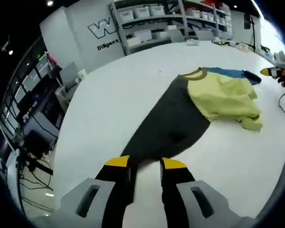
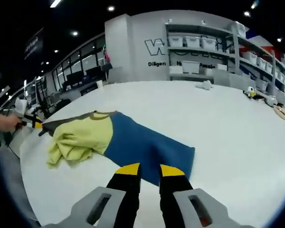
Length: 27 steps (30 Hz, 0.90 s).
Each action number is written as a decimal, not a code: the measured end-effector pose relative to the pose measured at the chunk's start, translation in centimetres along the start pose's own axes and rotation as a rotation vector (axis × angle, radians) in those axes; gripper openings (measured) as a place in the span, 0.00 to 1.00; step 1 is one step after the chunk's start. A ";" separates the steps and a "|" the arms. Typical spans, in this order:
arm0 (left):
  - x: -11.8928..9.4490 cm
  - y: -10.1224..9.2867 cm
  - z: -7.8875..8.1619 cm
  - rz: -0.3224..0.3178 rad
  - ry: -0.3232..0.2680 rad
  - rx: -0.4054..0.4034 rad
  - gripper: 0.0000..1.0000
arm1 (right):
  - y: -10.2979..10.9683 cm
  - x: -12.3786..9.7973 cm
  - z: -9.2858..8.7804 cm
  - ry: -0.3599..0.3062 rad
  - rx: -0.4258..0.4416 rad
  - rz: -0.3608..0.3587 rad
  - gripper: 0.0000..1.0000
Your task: Fold the garment on the visible template until the final outline fits inside the template.
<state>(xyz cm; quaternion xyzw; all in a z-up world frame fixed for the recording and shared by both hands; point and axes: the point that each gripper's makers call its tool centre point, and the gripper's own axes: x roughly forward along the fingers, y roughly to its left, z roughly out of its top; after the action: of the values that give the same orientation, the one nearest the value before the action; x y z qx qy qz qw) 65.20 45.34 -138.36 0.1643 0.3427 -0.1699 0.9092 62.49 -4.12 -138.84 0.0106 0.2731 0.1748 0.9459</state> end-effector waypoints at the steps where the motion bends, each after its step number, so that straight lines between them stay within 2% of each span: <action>1: 0.1 -1.6 0.2 -0.039 -0.001 0.031 0.28 | 1.2 0.4 -0.2 0.006 -0.009 0.042 0.12; 3: 0.3 -4.1 0.5 -0.085 -0.008 0.054 0.30 | 3.2 1.1 -0.4 0.023 -0.079 0.089 0.12; 4: 0.4 -5.3 0.7 -0.115 -0.015 0.051 0.30 | 3.7 1.2 -0.5 0.029 -0.091 0.107 0.13; 5: 0.5 -7.1 0.9 -0.158 -0.024 0.047 0.31 | 5.5 1.9 -0.7 0.031 -0.101 0.155 0.14; 6: 0.6 -8.1 1.0 -0.186 -0.028 0.064 0.32 | 6.1 2.0 -0.7 0.031 -0.111 0.173 0.16; 8: 0.7 -10.4 1.0 -0.234 -0.026 0.074 0.32 | 8.2 2.6 -1.2 0.059 -0.175 0.233 0.19; 10: 0.7 -13.0 1.2 -0.287 -0.028 0.099 0.34 | 10.7 3.2 -1.7 0.071 -0.184 0.328 0.26; 11: 0.8 -14.1 1.2 -0.309 -0.027 0.097 0.34 | 11.6 3.5 -2.1 0.087 -0.255 0.342 0.32; 12: 0.9 -15.8 1.3 -0.350 -0.032 0.103 0.37 | 12.5 3.6 -2.5 0.103 -0.276 0.374 0.36; 14: 1.1 -17.4 1.2 -0.370 -0.025 0.131 0.43 | 13.7 4.2 -3.2 0.120 -0.320 0.413 0.34; 17: 1.5 -20.3 1.3 -0.430 -0.028 0.127 0.43 | 15.1 4.6 -3.6 0.139 -0.387 0.453 0.36; 21: 2.2 -22.1 1.2 -0.456 -0.021 0.145 0.44 | 16.0 5.4 -3.4 0.135 -0.425 0.460 0.36; 27: 3.3 -22.4 0.9 -0.459 0.001 0.103 0.43 | 15.8 6.6 -3.1 0.138 -0.463 0.447 0.37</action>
<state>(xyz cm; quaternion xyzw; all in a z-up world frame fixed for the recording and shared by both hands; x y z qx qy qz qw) 58.65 24.44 -144.04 0.1282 0.3625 -0.3894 0.8370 60.92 12.70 -143.00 -0.1573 0.2806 0.4358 0.8406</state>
